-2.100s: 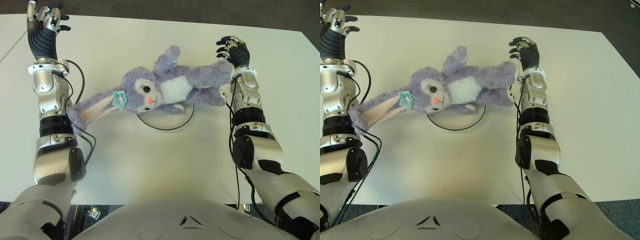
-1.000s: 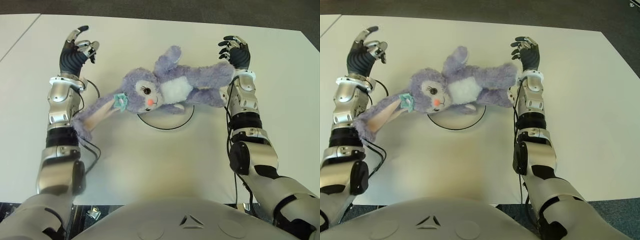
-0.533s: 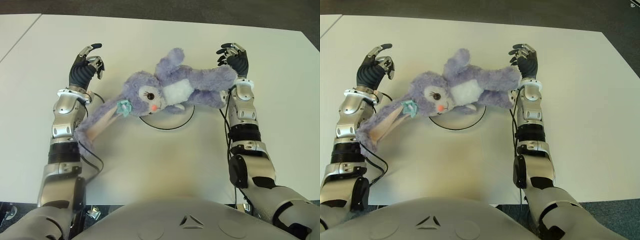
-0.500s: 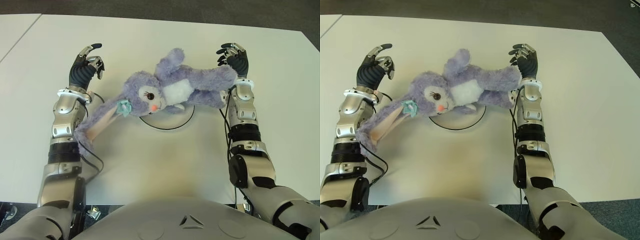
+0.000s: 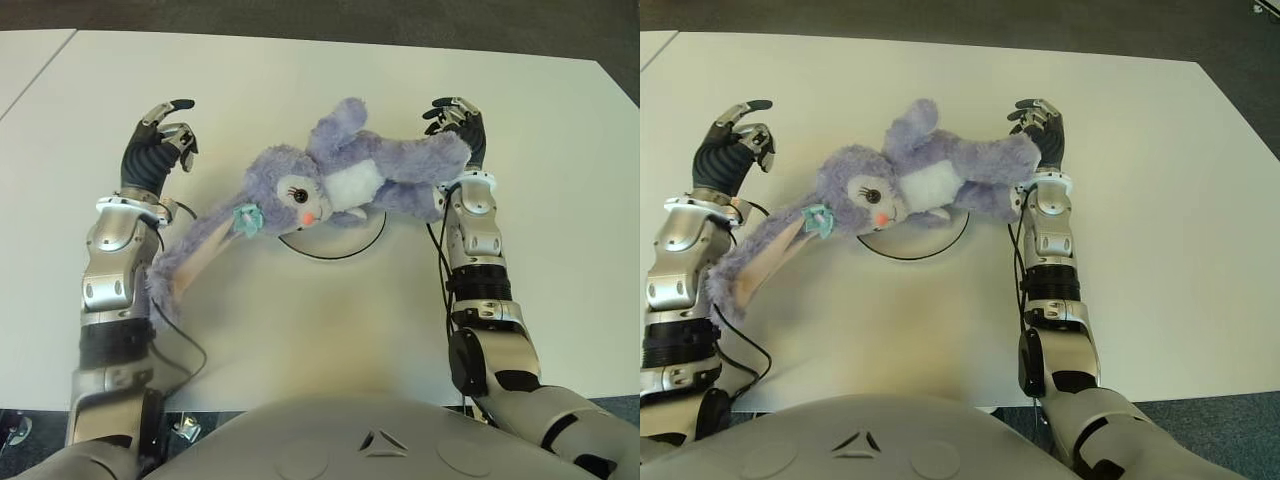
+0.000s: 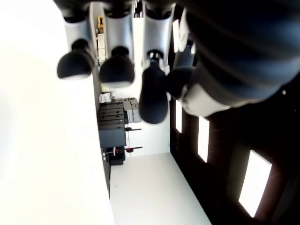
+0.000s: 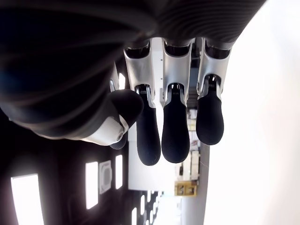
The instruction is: Put the doll into the plate.
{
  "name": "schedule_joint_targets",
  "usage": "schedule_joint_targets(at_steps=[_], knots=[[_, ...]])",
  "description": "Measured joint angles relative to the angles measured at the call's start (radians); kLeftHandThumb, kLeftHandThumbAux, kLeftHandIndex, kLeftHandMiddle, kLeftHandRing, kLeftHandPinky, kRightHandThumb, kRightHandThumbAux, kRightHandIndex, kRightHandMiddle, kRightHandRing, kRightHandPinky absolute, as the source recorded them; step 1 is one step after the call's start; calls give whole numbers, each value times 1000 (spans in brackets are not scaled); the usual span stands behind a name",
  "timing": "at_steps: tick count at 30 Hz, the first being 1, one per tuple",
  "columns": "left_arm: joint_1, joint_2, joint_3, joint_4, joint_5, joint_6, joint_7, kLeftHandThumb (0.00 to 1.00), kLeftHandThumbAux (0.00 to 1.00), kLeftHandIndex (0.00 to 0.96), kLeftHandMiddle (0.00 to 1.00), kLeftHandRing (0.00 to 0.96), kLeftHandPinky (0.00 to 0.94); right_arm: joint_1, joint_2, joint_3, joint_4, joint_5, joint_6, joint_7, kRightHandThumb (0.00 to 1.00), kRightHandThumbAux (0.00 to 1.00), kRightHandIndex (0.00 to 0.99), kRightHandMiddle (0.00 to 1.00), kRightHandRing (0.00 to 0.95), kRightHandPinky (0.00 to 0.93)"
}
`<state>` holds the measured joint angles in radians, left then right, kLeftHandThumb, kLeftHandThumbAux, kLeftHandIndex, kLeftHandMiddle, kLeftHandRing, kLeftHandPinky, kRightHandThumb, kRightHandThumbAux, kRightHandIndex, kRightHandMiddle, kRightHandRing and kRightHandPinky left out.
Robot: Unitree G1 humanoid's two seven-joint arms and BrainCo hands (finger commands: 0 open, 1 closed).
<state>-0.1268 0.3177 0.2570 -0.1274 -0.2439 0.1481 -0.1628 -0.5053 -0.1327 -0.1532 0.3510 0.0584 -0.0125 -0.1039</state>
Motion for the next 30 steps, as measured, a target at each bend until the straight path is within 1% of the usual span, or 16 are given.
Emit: schedule_joint_targets(at_steps=[2, 6, 18, 24, 30], knots=[[12, -2, 6, -38, 1, 10, 14, 710, 707, 443, 821, 834, 819, 3, 5, 4, -7, -2, 1, -5, 838, 682, 399, 519, 630, 630], [33, -20, 10, -88, 14, 2, 41, 711, 706, 443, 817, 823, 809, 13, 10, 10, -17, -11, 0, -14, 838, 682, 398, 521, 632, 631], [42, -69, 7, -110, 53, -5, 93, 712, 706, 443, 815, 813, 813, 37, 26, 16, -34, -16, 0, -14, 837, 682, 397, 523, 637, 635], [47, -97, -1, -108, 86, -31, 123, 712, 706, 443, 825, 826, 824, 51, 29, 16, -49, -16, 0, -15, 837, 682, 396, 529, 648, 647], [68, -147, -29, -104, 118, -73, 151, 713, 705, 443, 835, 843, 836, 79, 37, 14, -66, -15, 0, -17, 837, 683, 394, 538, 666, 664]])
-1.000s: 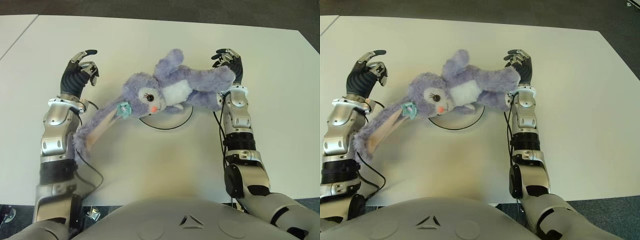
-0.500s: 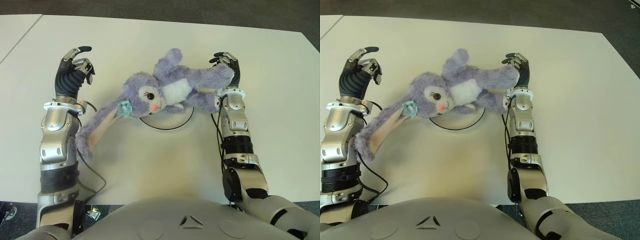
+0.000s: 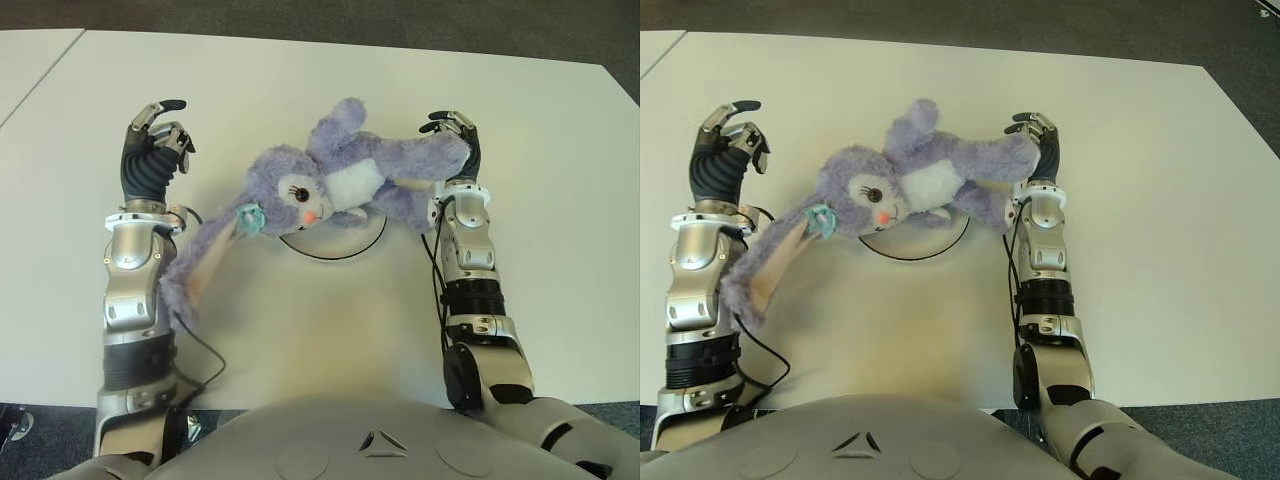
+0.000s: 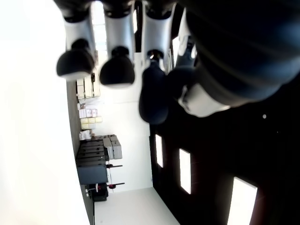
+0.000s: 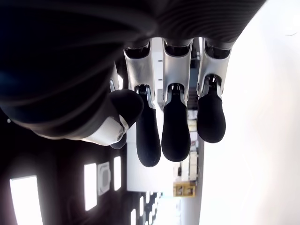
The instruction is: Put the doll into the plate.
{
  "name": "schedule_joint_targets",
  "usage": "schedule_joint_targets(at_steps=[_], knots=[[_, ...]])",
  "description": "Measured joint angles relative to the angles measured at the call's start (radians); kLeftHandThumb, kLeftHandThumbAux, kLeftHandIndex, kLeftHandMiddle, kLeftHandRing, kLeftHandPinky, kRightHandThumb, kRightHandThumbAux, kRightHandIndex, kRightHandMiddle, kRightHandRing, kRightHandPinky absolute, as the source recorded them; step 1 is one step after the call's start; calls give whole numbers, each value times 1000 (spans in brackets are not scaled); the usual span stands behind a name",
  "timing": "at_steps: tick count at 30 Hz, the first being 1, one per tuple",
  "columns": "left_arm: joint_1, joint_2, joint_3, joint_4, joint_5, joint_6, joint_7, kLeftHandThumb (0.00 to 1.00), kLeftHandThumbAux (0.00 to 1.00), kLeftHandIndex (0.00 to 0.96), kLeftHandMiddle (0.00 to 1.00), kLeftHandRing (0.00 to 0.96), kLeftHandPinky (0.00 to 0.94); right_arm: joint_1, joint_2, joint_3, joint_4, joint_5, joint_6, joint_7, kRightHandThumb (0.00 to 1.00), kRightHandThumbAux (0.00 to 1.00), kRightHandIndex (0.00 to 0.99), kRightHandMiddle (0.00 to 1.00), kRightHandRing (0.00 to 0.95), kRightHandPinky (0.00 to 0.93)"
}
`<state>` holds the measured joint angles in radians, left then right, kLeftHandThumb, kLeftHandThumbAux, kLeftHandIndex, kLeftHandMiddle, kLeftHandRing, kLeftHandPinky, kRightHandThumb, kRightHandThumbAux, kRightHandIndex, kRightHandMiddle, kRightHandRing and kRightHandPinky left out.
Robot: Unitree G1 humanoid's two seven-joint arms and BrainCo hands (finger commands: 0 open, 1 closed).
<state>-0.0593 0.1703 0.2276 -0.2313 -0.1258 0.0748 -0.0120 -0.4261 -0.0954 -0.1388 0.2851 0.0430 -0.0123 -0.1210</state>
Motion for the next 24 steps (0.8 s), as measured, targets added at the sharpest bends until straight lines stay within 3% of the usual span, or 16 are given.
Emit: schedule_joint_targets(at_steps=[7, 24], knots=[[7, -46, -19, 23, 8, -34, 0, 713, 706, 443, 840, 855, 845, 23, 12, -2, -23, 1, 4, -4, 839, 682, 397, 551, 685, 683], [2, -64, -61, 121, 25, -130, 1, 711, 706, 443, 846, 860, 844, 87, 23, -14, -63, -3, 30, -49, 846, 677, 417, 582, 733, 724]])
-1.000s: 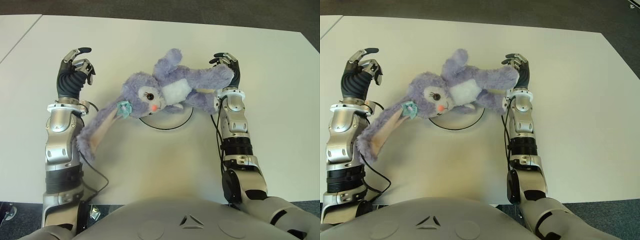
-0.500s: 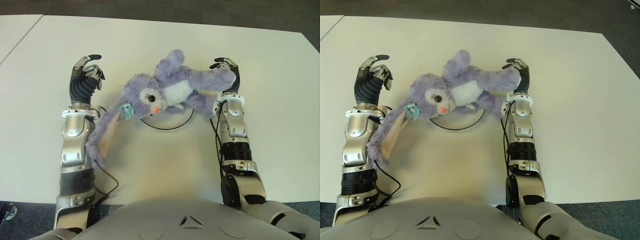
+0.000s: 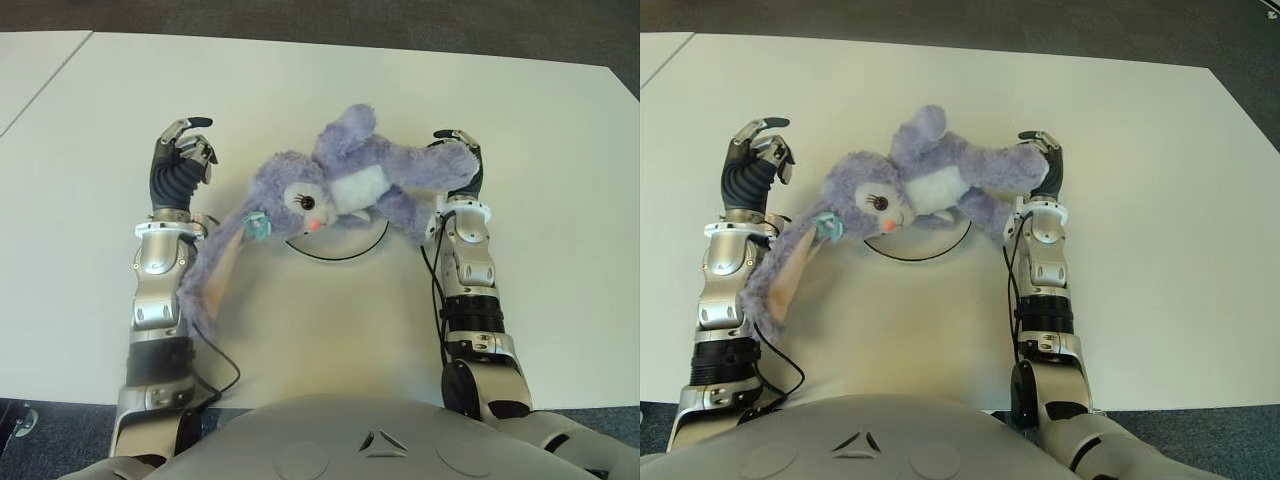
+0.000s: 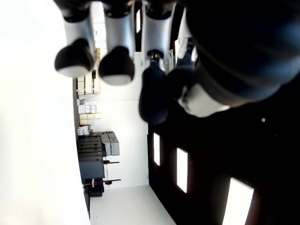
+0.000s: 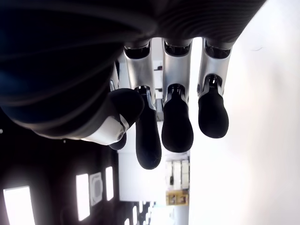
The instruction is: Put the doll into the plate.
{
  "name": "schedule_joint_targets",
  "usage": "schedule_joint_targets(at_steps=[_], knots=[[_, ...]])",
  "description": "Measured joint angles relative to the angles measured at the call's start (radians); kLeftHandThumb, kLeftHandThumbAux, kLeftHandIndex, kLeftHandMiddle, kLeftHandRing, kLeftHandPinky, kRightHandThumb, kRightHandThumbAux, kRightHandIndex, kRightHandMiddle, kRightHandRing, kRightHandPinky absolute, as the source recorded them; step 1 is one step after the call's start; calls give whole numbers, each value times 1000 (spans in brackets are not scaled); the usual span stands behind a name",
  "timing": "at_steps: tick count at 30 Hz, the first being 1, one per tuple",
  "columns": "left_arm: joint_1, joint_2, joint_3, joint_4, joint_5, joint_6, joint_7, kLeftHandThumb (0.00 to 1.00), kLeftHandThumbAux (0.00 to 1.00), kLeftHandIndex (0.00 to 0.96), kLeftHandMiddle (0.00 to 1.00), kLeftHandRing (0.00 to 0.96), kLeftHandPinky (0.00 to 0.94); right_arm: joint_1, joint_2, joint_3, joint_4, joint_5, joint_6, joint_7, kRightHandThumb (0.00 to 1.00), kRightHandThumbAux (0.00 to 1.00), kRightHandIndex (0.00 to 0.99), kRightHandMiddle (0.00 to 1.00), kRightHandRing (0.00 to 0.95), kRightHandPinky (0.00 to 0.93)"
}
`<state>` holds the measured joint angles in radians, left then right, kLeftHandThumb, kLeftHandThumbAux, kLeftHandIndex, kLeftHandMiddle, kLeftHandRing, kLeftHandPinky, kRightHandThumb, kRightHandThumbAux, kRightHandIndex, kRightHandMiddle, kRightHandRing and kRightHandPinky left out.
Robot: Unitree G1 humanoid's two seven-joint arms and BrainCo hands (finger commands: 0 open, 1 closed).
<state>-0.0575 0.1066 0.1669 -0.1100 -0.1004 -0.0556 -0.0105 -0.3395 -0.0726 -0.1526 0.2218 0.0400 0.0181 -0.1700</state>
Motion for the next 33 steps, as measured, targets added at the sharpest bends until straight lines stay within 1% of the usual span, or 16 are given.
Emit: schedule_joint_targets(at_steps=[7, 11, 15, 20, 24, 29, 33], knots=[[-1, -3, -18, 16, 4, -10, 34, 711, 707, 443, 851, 860, 847, 18, 14, -4, 1, -8, -1, -38, 849, 675, 422, 586, 756, 737], [-1, -5, -27, 25, 5, -14, 58, 712, 706, 443, 853, 862, 849, 21, 20, -5, 12, -23, -17, -66, 850, 675, 423, 588, 768, 740], [-3, -8, -33, 39, 6, -22, 80, 712, 706, 443, 855, 863, 853, 23, 19, -5, 40, -52, -46, -101, 850, 675, 423, 589, 779, 746], [-7, -13, -37, 57, 6, -43, 92, 711, 707, 443, 856, 864, 854, 26, 15, -3, 78, -119, -97, -172, 850, 674, 425, 590, 786, 759], [-10, -16, -44, 66, 5, -56, 96, 711, 707, 442, 856, 864, 855, 25, 11, -4, 90, -154, -133, -212, 851, 673, 430, 591, 797, 782], [-11, -18, -50, 74, 4, -67, 96, 711, 707, 443, 856, 864, 856, 26, 9, -8, 95, -166, -144, -240, 852, 672, 435, 590, 805, 789], [-12, -18, -52, 80, 3, -72, 97, 711, 707, 443, 857, 866, 857, 28, 10, -25, 90, -156, -143, -245, 853, 671, 437, 590, 808, 787]])
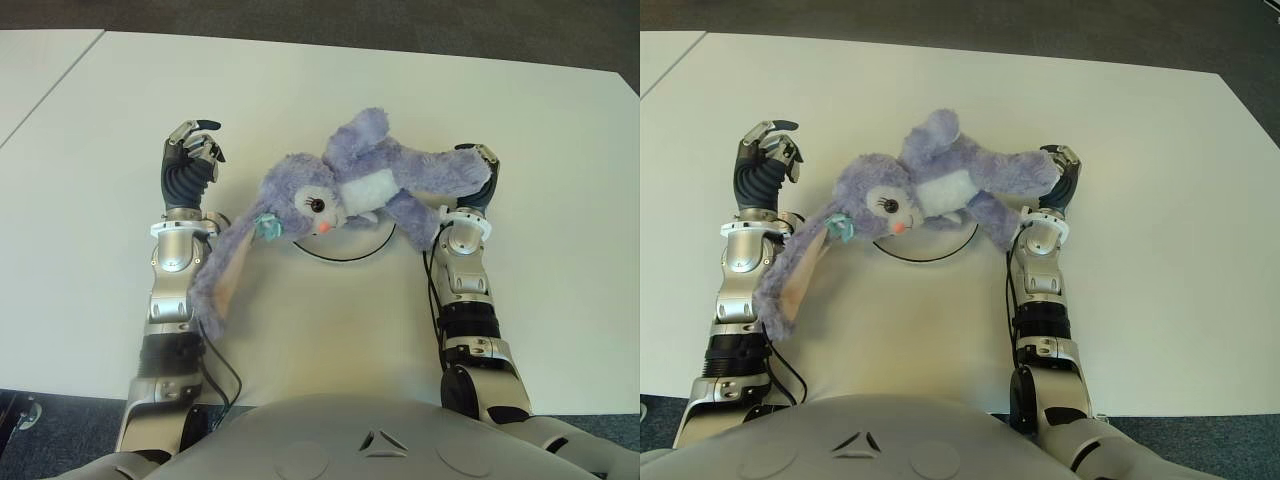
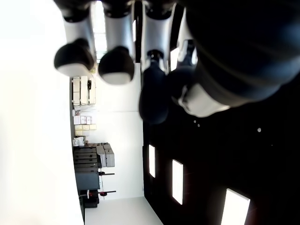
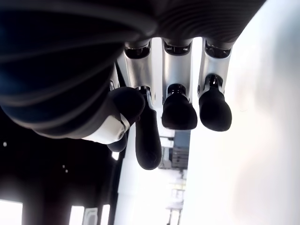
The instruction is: Put the doll into the plate.
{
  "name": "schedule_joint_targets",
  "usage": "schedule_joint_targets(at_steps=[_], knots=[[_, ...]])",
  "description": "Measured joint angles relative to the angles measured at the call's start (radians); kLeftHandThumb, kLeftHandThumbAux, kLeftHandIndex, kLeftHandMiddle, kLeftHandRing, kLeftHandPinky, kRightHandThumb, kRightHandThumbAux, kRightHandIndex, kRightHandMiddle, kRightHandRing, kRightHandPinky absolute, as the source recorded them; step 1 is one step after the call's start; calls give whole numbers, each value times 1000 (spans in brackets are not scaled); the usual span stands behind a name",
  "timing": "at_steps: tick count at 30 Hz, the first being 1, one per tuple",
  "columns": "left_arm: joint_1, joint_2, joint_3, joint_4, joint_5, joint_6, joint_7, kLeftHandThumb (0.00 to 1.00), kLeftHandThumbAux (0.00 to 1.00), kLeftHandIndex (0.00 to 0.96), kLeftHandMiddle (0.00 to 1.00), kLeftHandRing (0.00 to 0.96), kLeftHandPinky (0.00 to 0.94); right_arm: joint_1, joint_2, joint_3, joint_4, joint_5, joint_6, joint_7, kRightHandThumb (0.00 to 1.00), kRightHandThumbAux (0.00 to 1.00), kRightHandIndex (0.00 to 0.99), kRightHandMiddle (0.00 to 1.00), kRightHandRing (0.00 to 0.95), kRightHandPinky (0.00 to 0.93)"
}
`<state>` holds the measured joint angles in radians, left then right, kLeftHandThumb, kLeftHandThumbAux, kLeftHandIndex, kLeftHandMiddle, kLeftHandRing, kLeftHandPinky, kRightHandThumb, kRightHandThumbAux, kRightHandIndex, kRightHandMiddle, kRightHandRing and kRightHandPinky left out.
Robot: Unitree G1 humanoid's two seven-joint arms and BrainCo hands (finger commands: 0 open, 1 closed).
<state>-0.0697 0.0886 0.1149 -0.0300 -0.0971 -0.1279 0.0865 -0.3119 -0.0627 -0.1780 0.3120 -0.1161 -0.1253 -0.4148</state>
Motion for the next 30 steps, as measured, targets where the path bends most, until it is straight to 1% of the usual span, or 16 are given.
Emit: schedule_joint_targets(at_steps=[14, 20, 30], knots=[[-8, 0, 1, 21, -33, 6, 0, 709, 708, 442, 854, 865, 849, 8, 12, -77, -39, 111, 0, 30, 852, 672, 434, 592, 798, 767], [-16, 0, 3, 32, -43, 5, -2, 709, 709, 442, 849, 862, 846, 12, 6, -116, -55, 181, 31, 78, 852, 673, 432, 592, 795, 760], [-20, 0, 5, 40, -46, 5, -2, 708, 709, 442, 854, 864, 848, 15, -7, -153, -58, 227, 75, 131, 850, 674, 429, 591, 786, 750]])
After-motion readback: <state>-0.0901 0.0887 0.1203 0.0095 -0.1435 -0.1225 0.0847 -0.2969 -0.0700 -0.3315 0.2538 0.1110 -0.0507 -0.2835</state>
